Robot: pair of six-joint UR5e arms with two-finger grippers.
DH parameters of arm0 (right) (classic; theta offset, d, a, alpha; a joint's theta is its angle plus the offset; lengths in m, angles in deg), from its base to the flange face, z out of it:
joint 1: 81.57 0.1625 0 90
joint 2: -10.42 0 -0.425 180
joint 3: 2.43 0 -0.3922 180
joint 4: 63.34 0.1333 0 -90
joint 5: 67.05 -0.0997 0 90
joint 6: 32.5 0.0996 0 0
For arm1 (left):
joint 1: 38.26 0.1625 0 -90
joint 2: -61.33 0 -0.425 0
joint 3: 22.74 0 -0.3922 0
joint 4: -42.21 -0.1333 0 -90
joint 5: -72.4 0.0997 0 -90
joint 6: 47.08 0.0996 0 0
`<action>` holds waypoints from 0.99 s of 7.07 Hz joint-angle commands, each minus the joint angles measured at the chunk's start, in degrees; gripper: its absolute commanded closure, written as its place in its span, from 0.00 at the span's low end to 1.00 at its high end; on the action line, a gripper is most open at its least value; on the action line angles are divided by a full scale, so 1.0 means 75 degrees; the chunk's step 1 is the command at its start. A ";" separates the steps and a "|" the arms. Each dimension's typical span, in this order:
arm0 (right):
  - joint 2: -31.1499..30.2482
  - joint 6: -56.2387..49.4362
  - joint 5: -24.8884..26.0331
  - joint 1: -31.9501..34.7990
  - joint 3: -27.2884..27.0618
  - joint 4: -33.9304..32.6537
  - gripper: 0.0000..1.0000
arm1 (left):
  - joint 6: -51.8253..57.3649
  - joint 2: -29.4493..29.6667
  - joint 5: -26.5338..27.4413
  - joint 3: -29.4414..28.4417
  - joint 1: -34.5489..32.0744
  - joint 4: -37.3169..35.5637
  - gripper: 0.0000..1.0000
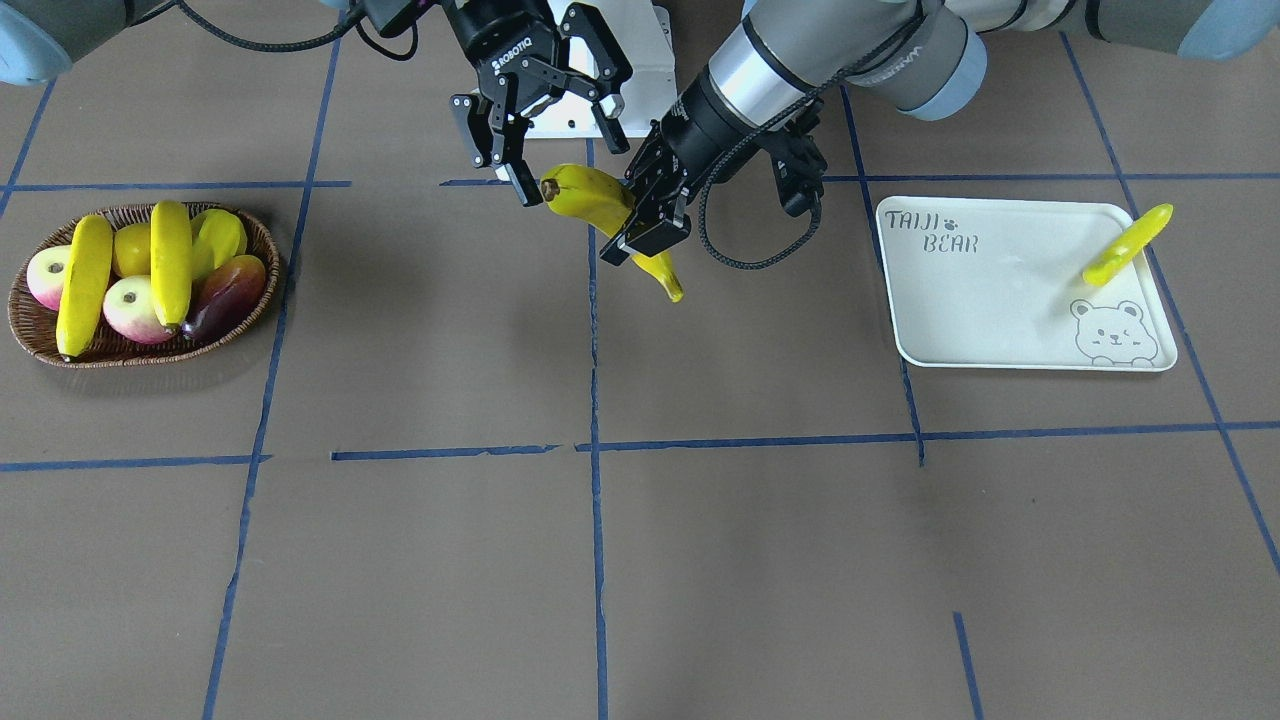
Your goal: Transfer all bananas from basket to plate
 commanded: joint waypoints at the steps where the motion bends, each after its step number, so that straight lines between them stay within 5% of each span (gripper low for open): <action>1: -0.0399 -0.0501 -0.0524 0.0094 -0.0754 -0.0033 0.00 | 0.0509 -0.0054 -0.1111 -0.0541 -0.0967 -0.0006 1.00; 4: -0.0823 -0.0643 -0.1357 0.0316 -0.1063 -0.0150 0.00 | 0.3958 -0.1747 -0.2117 0.0106 -0.1407 -0.0052 1.00; 7: -0.0812 -0.1064 -0.3044 0.1370 -0.1437 -0.2265 0.00 | 0.6962 -0.3143 -0.1931 0.0579 -0.1502 -0.0076 1.00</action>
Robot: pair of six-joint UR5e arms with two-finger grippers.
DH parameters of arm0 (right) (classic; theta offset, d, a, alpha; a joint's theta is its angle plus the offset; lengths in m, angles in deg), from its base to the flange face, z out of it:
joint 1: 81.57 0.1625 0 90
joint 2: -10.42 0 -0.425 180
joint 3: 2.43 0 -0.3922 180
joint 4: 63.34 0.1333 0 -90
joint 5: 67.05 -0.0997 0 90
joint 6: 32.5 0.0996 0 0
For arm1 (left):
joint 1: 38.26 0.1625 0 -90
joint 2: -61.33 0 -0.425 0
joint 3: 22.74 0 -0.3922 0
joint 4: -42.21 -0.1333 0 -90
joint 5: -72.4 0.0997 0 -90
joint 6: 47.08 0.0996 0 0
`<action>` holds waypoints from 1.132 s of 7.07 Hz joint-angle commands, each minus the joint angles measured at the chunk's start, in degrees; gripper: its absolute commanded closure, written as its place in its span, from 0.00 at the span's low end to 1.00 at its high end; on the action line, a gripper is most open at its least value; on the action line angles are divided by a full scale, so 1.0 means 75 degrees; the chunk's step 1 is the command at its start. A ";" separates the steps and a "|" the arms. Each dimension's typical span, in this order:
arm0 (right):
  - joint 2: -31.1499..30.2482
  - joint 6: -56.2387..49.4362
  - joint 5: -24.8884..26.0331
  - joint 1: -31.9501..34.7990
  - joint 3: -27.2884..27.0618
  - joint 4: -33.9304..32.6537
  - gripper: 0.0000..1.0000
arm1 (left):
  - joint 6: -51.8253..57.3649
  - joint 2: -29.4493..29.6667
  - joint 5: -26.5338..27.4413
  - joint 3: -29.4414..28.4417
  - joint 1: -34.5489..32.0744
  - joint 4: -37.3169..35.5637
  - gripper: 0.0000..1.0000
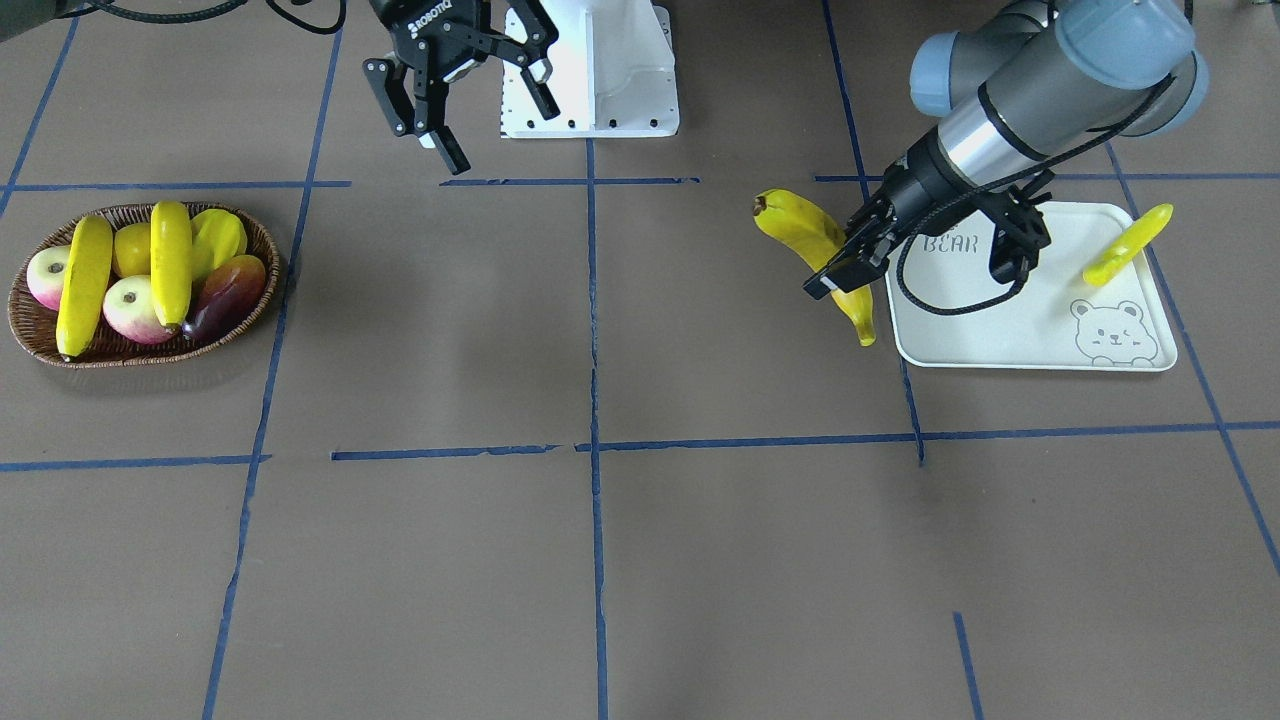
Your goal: Transfer all bananas from basket to plate
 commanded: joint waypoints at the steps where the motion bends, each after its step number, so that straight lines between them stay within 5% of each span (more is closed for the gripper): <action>1: 0.0027 -0.0385 -0.1378 0.0874 -0.0151 -0.1397 0.00 | 0.1960 -0.1009 0.0413 0.0126 0.0019 -0.0030 1.00; 2: 0.0016 -0.0758 -0.2488 0.1517 -0.0117 -0.1959 0.00 | 0.2757 -0.1477 0.0741 0.0138 0.0078 -0.0042 1.00; 3: 0.0004 -0.1307 -0.2766 0.1790 -0.0070 -0.2394 0.00 | 0.3624 -0.2004 0.1208 0.0138 0.0101 -0.0042 1.00; 6: -0.0171 -0.1594 -0.2978 0.1910 -0.0069 -0.2692 0.00 | 0.5596 -0.3412 0.2883 0.0068 0.0230 -0.0089 1.00; 8: -0.0300 -0.1594 -0.3074 0.1934 -0.0069 -0.2692 0.00 | 0.5765 -0.3451 0.3681 -0.0095 0.0626 -0.0311 1.00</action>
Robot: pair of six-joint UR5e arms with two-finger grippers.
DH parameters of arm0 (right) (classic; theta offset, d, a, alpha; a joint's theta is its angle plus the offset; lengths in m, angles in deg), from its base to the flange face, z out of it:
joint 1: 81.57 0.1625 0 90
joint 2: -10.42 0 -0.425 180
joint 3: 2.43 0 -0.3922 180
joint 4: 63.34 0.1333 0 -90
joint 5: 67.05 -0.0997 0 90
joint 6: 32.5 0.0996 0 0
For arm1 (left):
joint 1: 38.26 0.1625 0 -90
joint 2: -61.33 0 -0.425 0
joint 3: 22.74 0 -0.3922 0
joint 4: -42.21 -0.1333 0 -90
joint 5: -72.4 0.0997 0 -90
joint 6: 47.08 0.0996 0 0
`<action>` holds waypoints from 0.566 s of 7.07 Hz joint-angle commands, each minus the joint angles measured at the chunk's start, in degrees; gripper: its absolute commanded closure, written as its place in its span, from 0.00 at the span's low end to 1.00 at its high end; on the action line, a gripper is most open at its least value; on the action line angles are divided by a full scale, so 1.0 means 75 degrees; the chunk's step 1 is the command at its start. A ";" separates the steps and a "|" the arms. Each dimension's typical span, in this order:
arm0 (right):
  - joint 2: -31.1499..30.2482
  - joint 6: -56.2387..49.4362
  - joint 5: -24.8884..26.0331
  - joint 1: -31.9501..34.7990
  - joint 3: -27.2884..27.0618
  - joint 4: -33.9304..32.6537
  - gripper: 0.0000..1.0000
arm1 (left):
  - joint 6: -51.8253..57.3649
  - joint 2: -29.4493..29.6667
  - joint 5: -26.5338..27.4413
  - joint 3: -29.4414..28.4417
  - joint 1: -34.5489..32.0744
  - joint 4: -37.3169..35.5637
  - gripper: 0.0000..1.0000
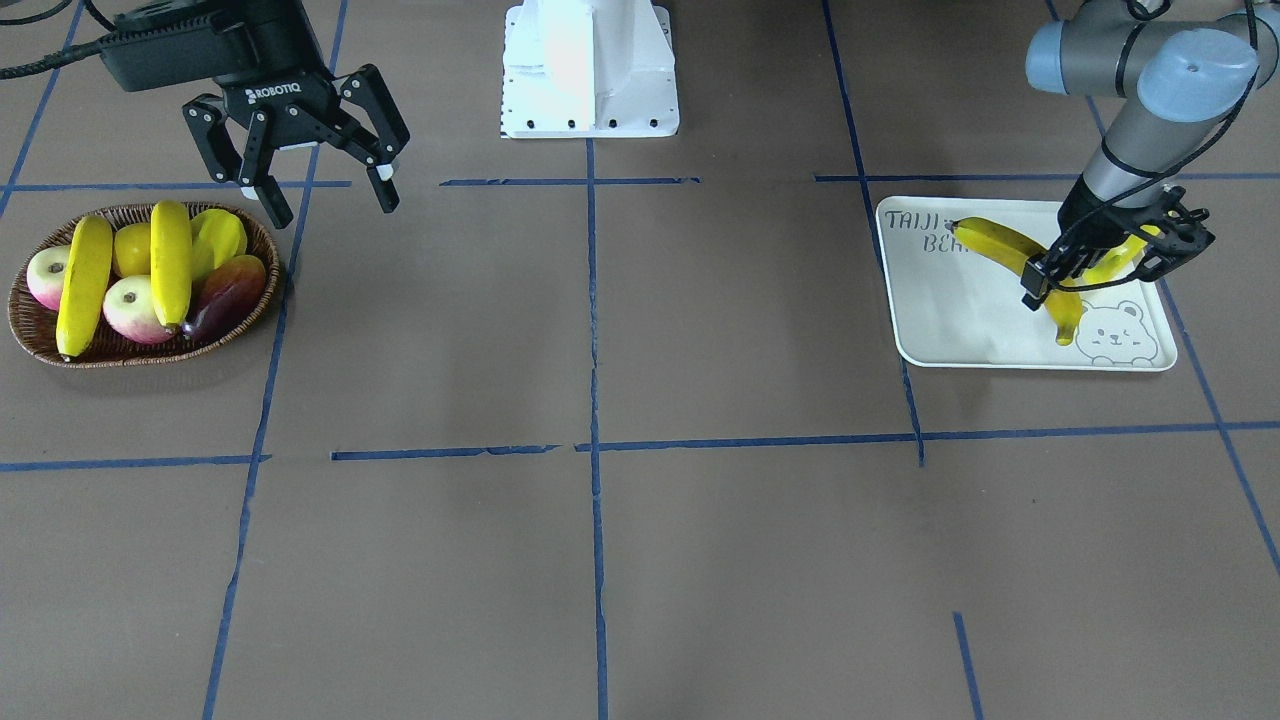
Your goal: Transfer all bananas from basket to plate
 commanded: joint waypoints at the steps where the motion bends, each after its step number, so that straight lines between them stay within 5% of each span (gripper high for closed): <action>1: -0.0098 -0.0006 -0.0062 0.0025 0.0012 -0.0007 0.00 | 0.0150 -0.0052 0.0725 -0.0208 0.0411 -0.0213 1.00; 4: -0.0086 -0.0006 -0.0143 0.0025 0.0083 0.0005 0.00 | 0.0758 -0.0087 0.1077 -0.0512 0.0425 -0.0225 1.00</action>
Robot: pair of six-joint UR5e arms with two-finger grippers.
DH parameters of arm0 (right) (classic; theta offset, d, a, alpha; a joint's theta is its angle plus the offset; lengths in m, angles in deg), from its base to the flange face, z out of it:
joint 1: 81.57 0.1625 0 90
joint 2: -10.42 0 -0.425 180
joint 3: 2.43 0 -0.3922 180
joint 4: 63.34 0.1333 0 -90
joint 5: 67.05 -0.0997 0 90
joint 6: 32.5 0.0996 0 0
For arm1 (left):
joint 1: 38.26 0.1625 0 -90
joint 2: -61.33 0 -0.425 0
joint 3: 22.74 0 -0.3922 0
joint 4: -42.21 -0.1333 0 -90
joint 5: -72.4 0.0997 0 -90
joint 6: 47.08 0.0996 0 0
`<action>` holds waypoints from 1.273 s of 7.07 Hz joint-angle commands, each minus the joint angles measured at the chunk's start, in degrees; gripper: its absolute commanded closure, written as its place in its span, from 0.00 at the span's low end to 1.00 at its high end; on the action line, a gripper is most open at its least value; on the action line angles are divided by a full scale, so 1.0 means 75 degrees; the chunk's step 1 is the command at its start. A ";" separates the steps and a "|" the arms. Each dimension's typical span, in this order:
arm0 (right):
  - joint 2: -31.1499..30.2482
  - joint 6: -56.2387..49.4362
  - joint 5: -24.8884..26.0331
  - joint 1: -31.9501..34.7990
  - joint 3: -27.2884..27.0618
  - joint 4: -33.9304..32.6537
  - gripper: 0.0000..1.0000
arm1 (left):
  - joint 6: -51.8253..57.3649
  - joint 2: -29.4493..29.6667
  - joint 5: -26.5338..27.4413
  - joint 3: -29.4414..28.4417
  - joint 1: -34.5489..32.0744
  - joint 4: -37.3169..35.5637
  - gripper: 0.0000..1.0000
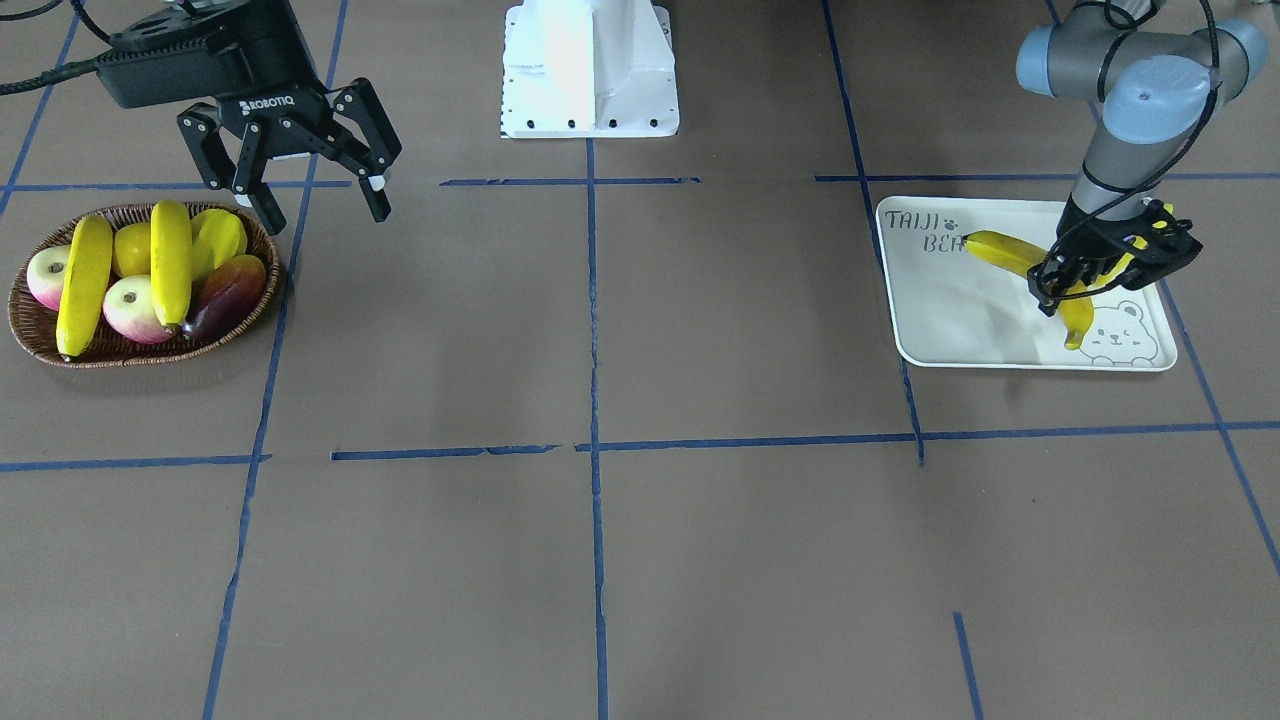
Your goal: Transfer all bananas from basket to plate
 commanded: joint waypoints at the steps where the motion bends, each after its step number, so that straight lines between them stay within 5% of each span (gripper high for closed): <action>1: -0.0001 0.0012 -0.0082 0.0001 0.0009 0.0010 0.00 | 0.0206 0.0021 0.0299 -0.0328 0.0011 0.0005 1.00; 9: 0.0046 0.0105 -0.0234 0.0001 -0.0015 0.0033 0.00 | 0.1553 -0.0073 0.0581 -0.0645 -0.0130 0.0005 0.95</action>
